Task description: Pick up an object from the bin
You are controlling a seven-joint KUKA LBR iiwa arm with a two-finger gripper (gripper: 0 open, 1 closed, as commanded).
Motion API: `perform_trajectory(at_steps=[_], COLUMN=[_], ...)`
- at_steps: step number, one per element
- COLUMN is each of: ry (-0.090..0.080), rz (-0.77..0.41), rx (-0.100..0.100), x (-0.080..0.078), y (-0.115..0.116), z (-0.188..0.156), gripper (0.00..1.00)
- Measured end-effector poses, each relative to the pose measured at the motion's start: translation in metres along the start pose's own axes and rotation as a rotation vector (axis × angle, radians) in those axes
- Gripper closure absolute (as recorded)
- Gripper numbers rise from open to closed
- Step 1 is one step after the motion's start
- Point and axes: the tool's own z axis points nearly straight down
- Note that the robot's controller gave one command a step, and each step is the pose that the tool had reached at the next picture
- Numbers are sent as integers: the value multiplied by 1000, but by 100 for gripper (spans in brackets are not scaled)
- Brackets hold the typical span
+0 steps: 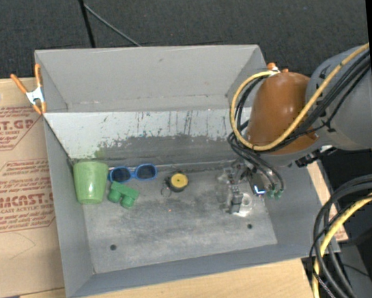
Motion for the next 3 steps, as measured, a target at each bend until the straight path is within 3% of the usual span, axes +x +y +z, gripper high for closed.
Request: perform_trajectory(at_steps=[1, 2, 3], ry=[-5, -5, -10], rz=[2, 61, 67], rx=[2, -2, 2], x=[-1, -42, -43], y=[-2, 74, 69], z=[-3, 63, 59], gripper=[0, 0, 100])
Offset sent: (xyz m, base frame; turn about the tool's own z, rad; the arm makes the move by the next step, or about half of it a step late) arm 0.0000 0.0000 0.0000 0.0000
